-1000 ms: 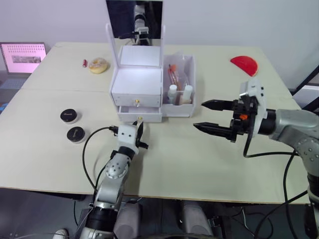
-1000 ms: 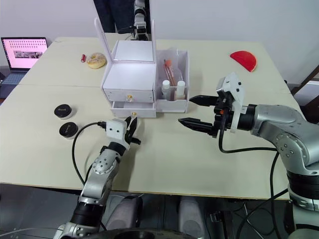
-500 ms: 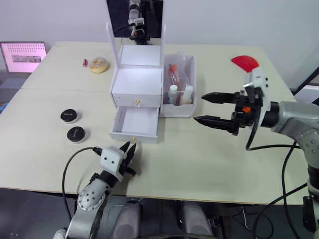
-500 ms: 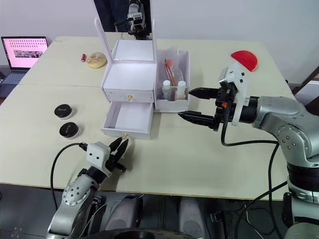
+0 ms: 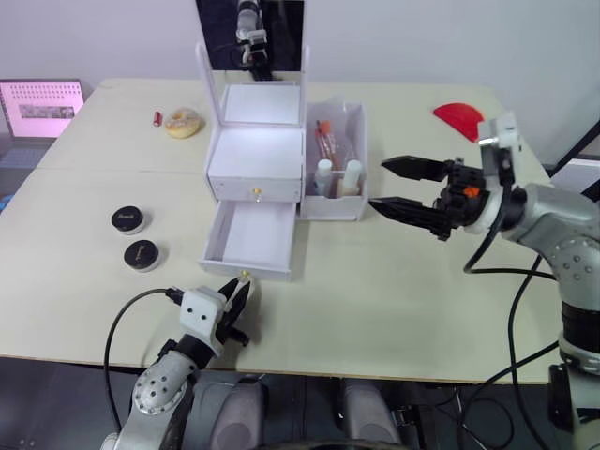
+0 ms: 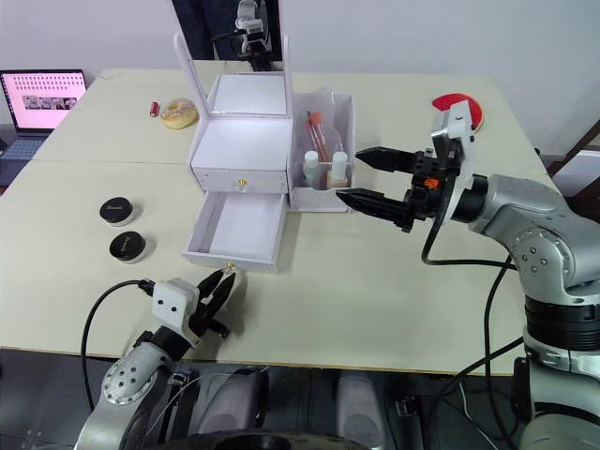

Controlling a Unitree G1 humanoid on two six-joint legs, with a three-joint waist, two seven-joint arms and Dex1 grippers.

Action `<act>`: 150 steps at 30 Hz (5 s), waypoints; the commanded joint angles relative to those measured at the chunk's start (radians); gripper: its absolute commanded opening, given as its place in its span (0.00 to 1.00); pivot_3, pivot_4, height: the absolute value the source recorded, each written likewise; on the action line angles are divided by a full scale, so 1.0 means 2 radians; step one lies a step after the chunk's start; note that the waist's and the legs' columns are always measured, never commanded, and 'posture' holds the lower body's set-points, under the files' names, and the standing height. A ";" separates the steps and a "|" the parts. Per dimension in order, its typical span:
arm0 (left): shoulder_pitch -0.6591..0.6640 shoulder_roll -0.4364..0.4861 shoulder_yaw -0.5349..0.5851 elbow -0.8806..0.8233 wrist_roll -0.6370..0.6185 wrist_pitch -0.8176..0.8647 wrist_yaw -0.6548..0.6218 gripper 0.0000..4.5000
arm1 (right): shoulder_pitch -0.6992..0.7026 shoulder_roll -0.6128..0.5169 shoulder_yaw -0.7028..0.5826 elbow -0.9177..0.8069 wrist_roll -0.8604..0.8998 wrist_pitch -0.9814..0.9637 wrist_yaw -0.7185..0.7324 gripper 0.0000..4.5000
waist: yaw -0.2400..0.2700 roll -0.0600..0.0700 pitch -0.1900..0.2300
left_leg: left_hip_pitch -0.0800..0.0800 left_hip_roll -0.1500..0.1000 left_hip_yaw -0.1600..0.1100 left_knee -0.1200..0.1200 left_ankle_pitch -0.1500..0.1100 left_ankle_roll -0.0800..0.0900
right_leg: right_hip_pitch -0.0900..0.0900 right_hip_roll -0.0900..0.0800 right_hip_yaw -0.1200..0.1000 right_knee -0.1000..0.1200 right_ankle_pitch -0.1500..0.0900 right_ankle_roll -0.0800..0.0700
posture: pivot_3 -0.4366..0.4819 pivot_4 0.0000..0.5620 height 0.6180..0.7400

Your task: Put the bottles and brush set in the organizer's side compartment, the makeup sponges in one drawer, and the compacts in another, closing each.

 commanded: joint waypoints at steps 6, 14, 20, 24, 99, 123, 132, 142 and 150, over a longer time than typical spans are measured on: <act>0.005 0.007 0.004 -0.024 -0.018 0.011 -0.014 0.06 | -0.005 -0.001 -0.016 0.000 0.003 -0.017 0.003 1.00 | 0.000 0.000 0.000 | 0.000 0.000 0.000 0.000 0.000 0.000 | 0.000 0.000 0.000 0.000 0.000 0.000 | 0.48 0.27 1.00; -0.015 0.011 0.000 -0.016 -0.034 0.017 -0.037 0.62 | 0.005 -0.004 -0.013 -0.004 -0.006 -0.020 0.000 1.00 | 0.000 0.000 0.000 | 0.000 0.000 0.000 0.000 0.000 0.000 | 0.000 0.000 0.000 0.000 0.000 0.000 | 0.48 0.27 1.00; -0.034 0.007 -0.008 -0.005 -0.036 0.025 -0.042 0.98 | 0.009 -0.003 -0.015 -0.011 -0.005 -0.017 -0.004 1.00 | 0.001 0.000 0.000 | 0.000 0.000 0.000 0.000 0.000 0.000 | 0.000 0.000 0.000 0.000 0.000 0.000 | 0.48 0.27 1.00; -0.023 0.014 -0.002 -0.014 -0.045 0.031 -0.047 0.98 | 0.014 -0.006 -0.018 -0.018 0.000 -0.013 -0.006 1.00 | 0.000 0.000 0.000 | 0.000 0.000 0.000 0.000 0.000 0.000 | 0.000 0.000 0.000 0.000 0.001 -0.002 | 0.48 0.27 1.00; -0.164 0.345 0.255 0.179 -0.180 0.279 -0.222 0.98 | 0.027 0.013 0.055 -0.123 0.031 0.009 -0.040 1.00 | -0.012 -0.002 -0.003 | -0.006 0.001 0.001 0.001 0.000 0.000 | -0.008 0.001 0.000 0.005 0.003 -0.004 | 0.48 0.27 1.00; -0.300 0.370 0.136 0.332 -0.096 0.244 -0.306 0.98 | 0.032 0.024 0.049 -0.166 0.048 0.017 -0.091 1.00 | -0.013 -0.002 -0.003 | -0.005 0.002 0.001 0.001 0.000 0.000 | -0.008 0.002 0.000 0.006 0.003 -0.004 | 0.48 0.27 1.00; -0.298 0.366 0.143 0.330 -0.099 0.246 -0.309 0.59 | 0.034 0.023 0.053 -0.163 0.042 0.014 -0.093 1.00 | -0.013 -0.002 -0.003 | -0.005 0.002 0.001 0.001 0.000 0.000 | -0.008 0.002 0.000 0.006 0.003 -0.003 | 0.48 0.27 1.00; -0.310 0.390 0.183 0.307 -0.122 0.232 -0.338 0.59 | 0.037 0.022 0.054 -0.163 0.040 0.015 -0.094 1.00 | -0.013 -0.002 -0.003 | -0.005 0.002 0.001 0.001 0.000 0.000 | -0.008 0.002 0.000 0.006 0.003 -0.003 | 0.48 0.27 1.00; -0.365 0.407 0.159 0.207 -0.180 0.282 -0.394 0.59 | 0.035 0.030 0.061 -0.158 0.033 0.012 -0.098 1.00 | -0.013 -0.002 -0.003 | -0.005 0.002 0.000 0.001 0.001 0.000 | -0.008 0.002 0.000 0.006 0.003 -0.003 | 0.48 0.27 1.00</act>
